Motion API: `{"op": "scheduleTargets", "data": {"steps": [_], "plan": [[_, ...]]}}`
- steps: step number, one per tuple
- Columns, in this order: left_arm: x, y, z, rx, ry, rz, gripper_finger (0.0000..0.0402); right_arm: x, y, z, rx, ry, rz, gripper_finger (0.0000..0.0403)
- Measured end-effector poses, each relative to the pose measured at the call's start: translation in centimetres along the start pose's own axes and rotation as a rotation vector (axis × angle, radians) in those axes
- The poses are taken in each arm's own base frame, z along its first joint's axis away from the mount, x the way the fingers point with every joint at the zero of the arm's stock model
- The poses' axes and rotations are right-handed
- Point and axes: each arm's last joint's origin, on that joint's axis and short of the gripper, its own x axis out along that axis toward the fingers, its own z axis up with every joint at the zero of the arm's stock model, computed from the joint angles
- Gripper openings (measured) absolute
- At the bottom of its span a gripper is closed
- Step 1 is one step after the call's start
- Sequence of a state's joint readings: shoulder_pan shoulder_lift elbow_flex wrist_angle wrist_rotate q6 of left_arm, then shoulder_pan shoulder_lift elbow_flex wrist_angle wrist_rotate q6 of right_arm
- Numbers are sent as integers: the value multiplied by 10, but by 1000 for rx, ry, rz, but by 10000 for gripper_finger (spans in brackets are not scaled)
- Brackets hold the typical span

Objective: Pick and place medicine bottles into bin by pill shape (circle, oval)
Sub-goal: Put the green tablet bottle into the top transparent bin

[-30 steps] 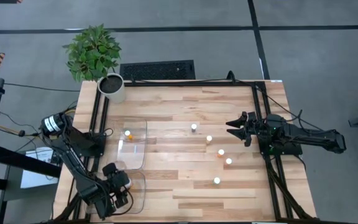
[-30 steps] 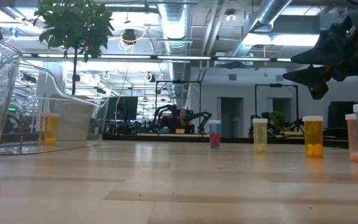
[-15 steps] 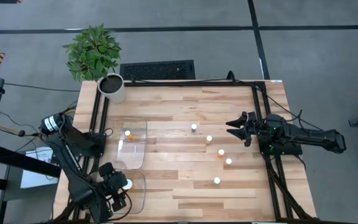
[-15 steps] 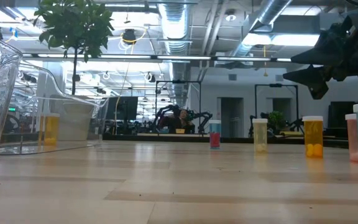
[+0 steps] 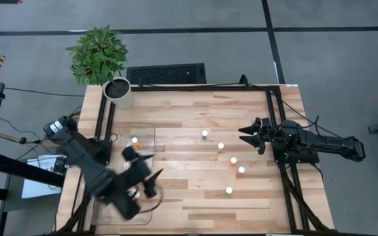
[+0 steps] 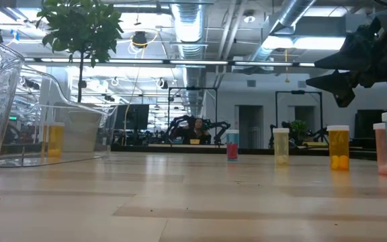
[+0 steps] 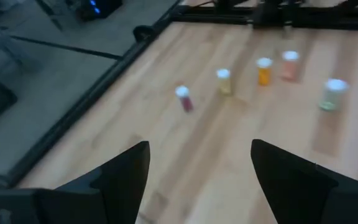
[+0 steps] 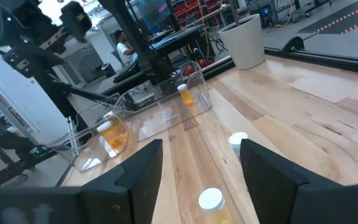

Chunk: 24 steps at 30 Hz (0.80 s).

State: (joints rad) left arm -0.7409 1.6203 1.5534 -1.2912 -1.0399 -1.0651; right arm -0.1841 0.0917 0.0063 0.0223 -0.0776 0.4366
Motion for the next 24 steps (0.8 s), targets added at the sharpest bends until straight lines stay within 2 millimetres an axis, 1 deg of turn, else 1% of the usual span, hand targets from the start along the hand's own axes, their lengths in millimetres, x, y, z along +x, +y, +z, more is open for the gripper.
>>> {"op": "scheduleTargets", "data": {"steps": [2,5,8,10,13,15,17,19,21,24], "plan": [[21,0,14,19,7,6,275,0,0,0,0,0,0,225],[55,-7,31,77,-26,-62,275,0,0,0,0,0,0,225],[81,-14,47,128,-100,-231,275,0,0,0,0,0,0,225],[98,-16,54,113,-186,-350,275,0,0,0,0,0,0,225],[123,-17,51,119,-295,-435,275,0,0,0,0,0,0,225],[136,-18,44,140,-336,-455,275,0,0,0,0,0,0,225],[151,-26,39,130,-380,-491,275,0,0,0,0,0,0,225],[166,-37,24,173,-354,-509,275,0,0,0,0,1,0,225],[180,-51,15,204,-356,-539,275,1,0,-1,1,8,-3,225],[198,-72,10,228,-364,-572,275,1,-1,-2,2,19,-8,225]]}}
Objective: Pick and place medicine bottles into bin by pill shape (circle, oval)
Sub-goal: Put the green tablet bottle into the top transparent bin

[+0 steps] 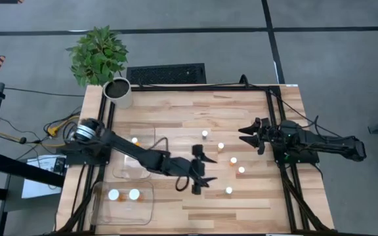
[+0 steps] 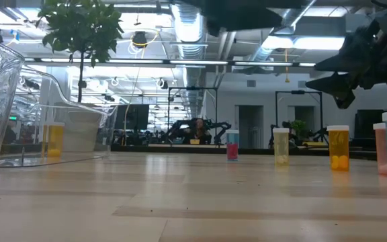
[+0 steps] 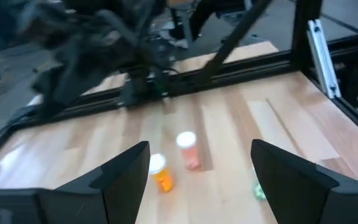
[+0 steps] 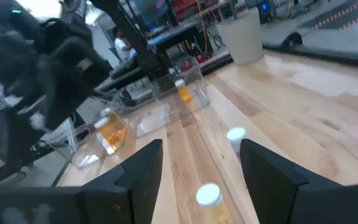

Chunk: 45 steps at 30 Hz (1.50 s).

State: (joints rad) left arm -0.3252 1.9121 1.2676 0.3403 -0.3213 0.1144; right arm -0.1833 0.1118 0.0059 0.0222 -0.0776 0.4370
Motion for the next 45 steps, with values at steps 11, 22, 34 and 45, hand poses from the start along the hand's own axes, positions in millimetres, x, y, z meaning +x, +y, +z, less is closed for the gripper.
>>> {"op": "scheduleTargets", "data": {"steps": [11,22,34,45], "plan": [[71,-32,-15,73,15,-94,275,1,0,-1,1,13,-5,225],[106,-47,-20,121,153,-195,275,1,0,-1,2,12,-4,225],[107,-46,-35,66,262,-244,275,1,0,-1,1,12,-4,225],[108,-45,-37,97,270,-239,275,1,0,-1,1,13,-4,225]]}}
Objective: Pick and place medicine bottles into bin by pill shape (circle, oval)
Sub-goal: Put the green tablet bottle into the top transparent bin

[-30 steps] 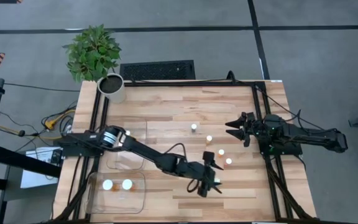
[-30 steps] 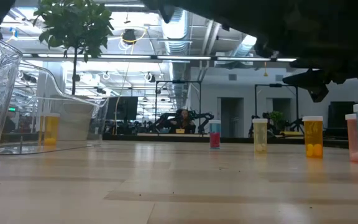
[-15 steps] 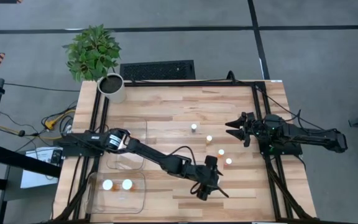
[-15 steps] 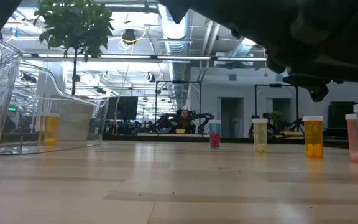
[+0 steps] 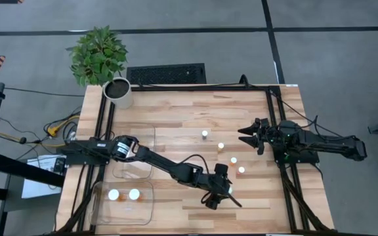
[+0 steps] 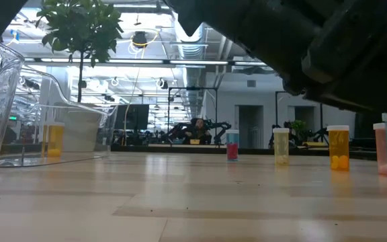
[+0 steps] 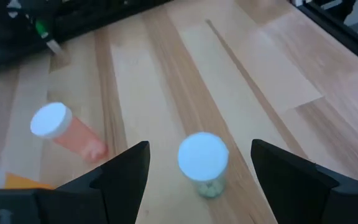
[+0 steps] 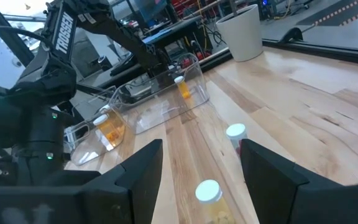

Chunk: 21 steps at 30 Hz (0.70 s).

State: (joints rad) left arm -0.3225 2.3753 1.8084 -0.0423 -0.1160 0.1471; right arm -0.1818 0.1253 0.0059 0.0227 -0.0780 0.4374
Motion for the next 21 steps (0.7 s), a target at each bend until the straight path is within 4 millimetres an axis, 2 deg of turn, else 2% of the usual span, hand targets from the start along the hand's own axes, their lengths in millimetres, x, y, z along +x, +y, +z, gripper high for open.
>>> {"op": "scheduleTargets", "data": {"steps": [9,21], "plan": [[0,0,0,2,4,-4,267,0,0,0,0,0,0,225],[0,3,-1,-8,1,-27,176,0,0,0,0,0,0,225]]}}
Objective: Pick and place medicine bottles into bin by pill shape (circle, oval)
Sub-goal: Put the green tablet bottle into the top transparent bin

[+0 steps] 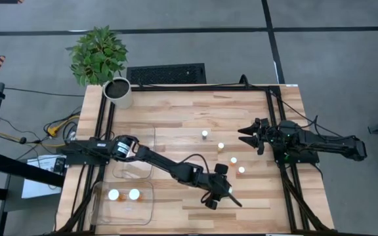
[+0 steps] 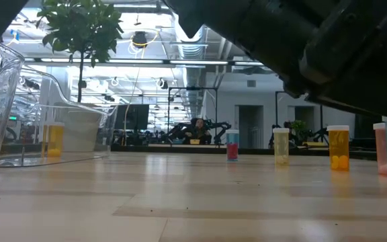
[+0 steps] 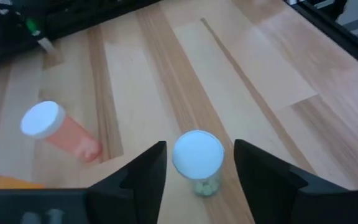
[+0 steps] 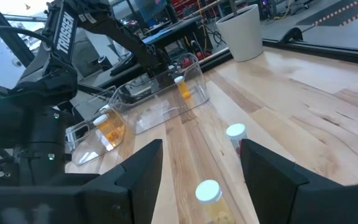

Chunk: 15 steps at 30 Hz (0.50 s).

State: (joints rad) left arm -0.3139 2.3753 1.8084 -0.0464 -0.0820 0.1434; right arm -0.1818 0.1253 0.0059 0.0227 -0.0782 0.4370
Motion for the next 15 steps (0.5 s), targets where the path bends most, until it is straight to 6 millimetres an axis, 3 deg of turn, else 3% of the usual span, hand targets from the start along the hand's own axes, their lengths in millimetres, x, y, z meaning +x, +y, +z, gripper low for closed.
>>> {"op": "scheduleTargets", "data": {"steps": [15], "plan": [[0,0,0,-9,-2,-18,123,0,0,0,0,0,0,225]]}}
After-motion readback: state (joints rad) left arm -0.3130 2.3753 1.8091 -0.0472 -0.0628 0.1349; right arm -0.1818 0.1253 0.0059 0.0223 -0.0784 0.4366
